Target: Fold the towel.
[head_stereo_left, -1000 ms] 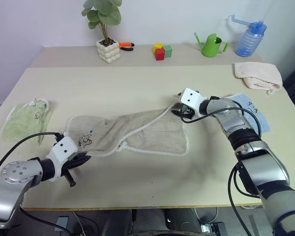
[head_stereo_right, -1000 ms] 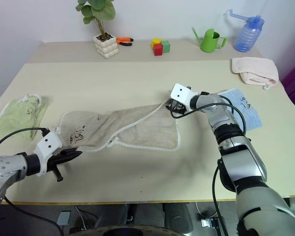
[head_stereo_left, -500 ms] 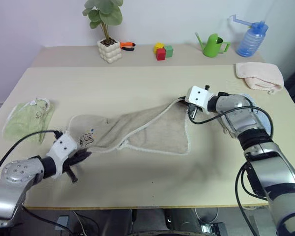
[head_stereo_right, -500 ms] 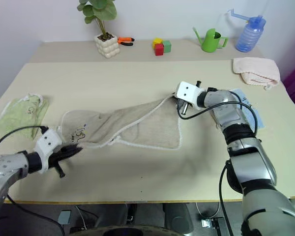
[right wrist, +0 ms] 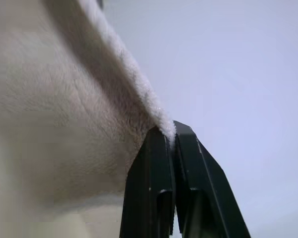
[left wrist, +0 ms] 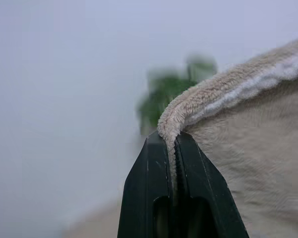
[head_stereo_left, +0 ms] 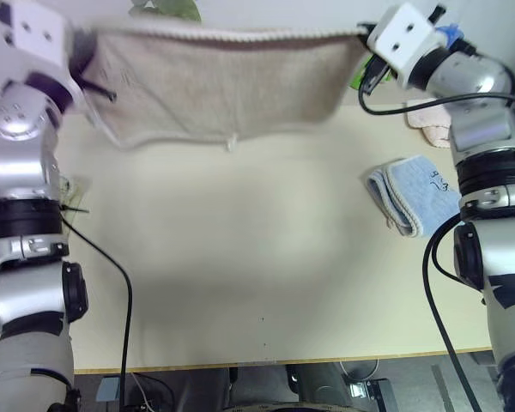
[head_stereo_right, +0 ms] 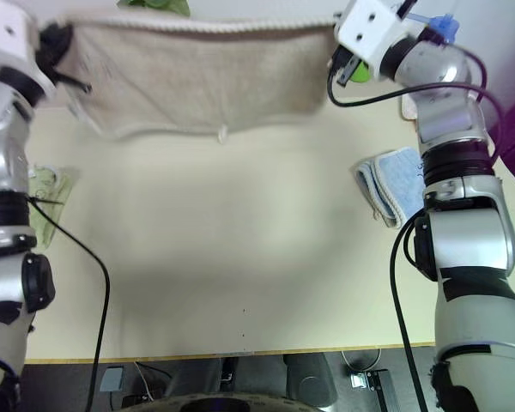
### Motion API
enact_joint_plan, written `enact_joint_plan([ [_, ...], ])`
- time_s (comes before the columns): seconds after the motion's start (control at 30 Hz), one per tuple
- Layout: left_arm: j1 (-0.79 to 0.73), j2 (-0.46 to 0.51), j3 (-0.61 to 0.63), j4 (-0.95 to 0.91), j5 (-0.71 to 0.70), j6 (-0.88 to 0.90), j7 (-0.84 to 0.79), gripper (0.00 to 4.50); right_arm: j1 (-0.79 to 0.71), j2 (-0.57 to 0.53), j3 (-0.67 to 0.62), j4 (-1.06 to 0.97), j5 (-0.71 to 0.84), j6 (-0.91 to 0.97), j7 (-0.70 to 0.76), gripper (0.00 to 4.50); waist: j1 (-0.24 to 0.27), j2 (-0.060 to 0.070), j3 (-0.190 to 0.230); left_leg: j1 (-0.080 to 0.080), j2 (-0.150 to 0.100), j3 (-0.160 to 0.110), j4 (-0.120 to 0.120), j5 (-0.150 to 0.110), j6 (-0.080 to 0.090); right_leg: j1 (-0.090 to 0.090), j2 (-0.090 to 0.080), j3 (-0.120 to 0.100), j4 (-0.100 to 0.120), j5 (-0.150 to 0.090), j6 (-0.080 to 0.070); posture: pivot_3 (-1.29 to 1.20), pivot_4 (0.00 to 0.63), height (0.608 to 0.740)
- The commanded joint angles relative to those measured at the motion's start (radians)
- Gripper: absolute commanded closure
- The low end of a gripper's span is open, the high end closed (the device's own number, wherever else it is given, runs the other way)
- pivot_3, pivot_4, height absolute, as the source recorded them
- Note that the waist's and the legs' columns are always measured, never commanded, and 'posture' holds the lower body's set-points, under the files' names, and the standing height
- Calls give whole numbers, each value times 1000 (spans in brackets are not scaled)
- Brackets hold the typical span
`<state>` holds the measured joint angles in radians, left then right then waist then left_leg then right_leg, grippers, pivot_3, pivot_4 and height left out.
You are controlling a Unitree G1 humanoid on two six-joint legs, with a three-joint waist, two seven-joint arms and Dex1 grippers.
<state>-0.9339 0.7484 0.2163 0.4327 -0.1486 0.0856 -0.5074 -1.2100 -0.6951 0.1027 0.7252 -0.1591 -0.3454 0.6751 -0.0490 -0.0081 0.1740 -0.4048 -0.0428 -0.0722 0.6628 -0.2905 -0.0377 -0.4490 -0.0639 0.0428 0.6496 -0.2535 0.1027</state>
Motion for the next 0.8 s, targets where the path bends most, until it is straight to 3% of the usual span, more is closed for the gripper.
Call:
enact_joint_plan([
  [0.03,180,52,28,-122,-63,55,-133,4500,143,-42,-36,-198,111,72,144,4478,-8,0,0,1,0,0,0,-1,1,0,0,0,0,0,0,0,150,727],
  [0.27,809,172,79,-623,-156,257,-350,4500,648,-160,-67,-734,316,415,366,4478,-9,0,1,-4,1,0,5,-3,6,-5,-1,1,2,0,0,0,150,727],
  [0.4,1058,235,141,-780,-192,346,-439,4500,852,-284,-109,-922,425,602,477,4478,12,3,4,11,2,0,4,-4,7,9,-1,1,3,1,-2,0,150,727],
  [0.53,1196,259,211,-839,-219,417,-492,4500,1013,-375,-178,-1028,524,708,564,4478,29,2,4,31,4,0,2,-5,8,33,0,-1,-4,-2,-6,0,150,727],
  [0.6,1237,263,239,-856,-231,436,-513,4500,1061,-394,-210,-1059,561,738,582,4478,33,2,4,33,4,0,2,-6,10,36,0,-2,-6,-4,-7,0,150,727],
  [0.7,1245,266,247,-852,-224,428,-519,4500,1071,-391,-224,-1079,570,749,568,4478,35,2,4,33,4,0,3,-6,10,36,0,-2,-6,-3,-6,0,150,727],
  [0.8,1144,246,191,-778,-189,380,-471,4500,965,-324,-178,-1005,492,703,470,4478,35,2,4,33,4,0,3,-6,10,36,0,-2,-6,-3,-5,0,150,727],
])
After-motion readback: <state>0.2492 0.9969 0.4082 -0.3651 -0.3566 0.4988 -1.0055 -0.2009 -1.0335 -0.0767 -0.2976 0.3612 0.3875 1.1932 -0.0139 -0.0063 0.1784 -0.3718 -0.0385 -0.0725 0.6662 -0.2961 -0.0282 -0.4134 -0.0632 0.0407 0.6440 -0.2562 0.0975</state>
